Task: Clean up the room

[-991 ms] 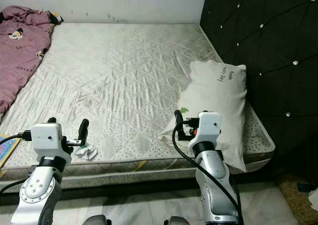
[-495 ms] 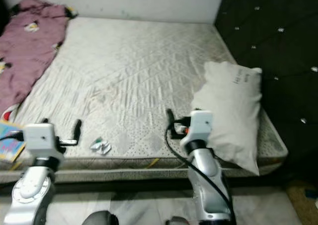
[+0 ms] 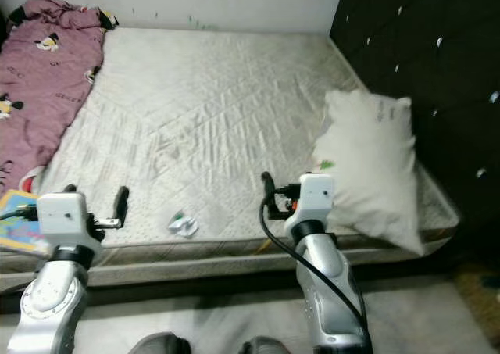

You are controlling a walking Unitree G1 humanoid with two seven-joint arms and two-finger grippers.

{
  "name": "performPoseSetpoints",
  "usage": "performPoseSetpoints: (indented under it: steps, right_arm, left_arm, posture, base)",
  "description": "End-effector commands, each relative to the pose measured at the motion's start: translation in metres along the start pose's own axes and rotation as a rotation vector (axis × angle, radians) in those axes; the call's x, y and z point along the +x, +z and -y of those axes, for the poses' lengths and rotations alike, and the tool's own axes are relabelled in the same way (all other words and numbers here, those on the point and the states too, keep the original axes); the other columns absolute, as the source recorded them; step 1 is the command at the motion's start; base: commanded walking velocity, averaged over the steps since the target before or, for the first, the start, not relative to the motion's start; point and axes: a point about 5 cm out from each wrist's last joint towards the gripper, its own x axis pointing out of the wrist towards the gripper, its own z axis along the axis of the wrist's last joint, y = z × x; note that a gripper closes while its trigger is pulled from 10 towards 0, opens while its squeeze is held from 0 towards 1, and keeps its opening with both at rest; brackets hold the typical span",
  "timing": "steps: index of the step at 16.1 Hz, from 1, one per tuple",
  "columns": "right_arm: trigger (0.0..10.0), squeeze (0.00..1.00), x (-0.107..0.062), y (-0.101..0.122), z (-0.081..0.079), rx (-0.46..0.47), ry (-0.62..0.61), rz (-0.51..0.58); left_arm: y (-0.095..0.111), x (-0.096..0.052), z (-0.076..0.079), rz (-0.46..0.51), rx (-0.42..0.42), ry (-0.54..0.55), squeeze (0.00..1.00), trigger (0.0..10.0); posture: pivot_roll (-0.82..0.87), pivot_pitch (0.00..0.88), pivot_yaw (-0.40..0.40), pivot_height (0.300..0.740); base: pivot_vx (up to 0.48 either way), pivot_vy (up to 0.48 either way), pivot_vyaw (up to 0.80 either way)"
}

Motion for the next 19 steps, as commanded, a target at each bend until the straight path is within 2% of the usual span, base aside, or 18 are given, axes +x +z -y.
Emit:
performPoseSetpoints:
  steps: [1, 2, 8, 11, 17, 19]
  right_arm:
    - [10.0, 0.0, 0.001, 0.003, 0.002, 0.0, -0.003, 0.006]
    - [10.0, 0.0, 0.001, 0.002, 0.002, 0.0, -0.001, 0.004]
    - [10.0, 0.0, 0.002, 0.001, 0.0, -0.002, 0.011, -0.004]
    - [10.0, 0.0, 0.003, 0.001, -0.008, -0.021, 0.072, -0.004]
    - [10.0, 0.0, 0.005, 0.001, -0.008, -0.006, 0.08, -0.007]
    - [10.0, 0.0, 0.005, 0.002, -0.007, -0.007, 0.078, -0.009]
  left_arm:
    - [0.001, -0.001, -0.001, 0.006, 0.008, 0.004, 0.0, 10.0]
    - [0.001, -0.001, -0.001, 0.006, 0.005, 0.004, 0.0, 10.0]
    - [-0.001, 0.0, -0.002, -0.002, 0.002, 0.003, 0.0, 10.0]
    - [0.001, -0.001, -0.003, 0.003, 0.007, 0.008, 0.0, 10.0]
    - [0.003, 0.001, -0.003, 0.012, 0.006, 0.003, 0.0, 10.0]
    - [0.003, 0.002, -0.002, 0.015, -0.001, -0.002, 0.0, 10.0]
  posture:
    - [0.03, 0.071, -0.055, 0.74]
    - [0.03, 0.071, -0.055, 0.74]
    - [0.03, 0.062, -0.054, 0.74]
    - [0.03, 0.06, -0.056, 0.74]
    - [0.03, 0.068, -0.048, 0.74]
    - [0.02, 0.067, -0.052, 0.74]
  base:
    - [0.0, 0.0, 0.0]
    - [0.0, 0.0, 0.0]
    - [0.0, 0.48, 0.0]
    - [0.0, 0.48, 0.0]
    - [0.0, 0.0, 0.0]
    - [0.298, 0.0, 0.0]
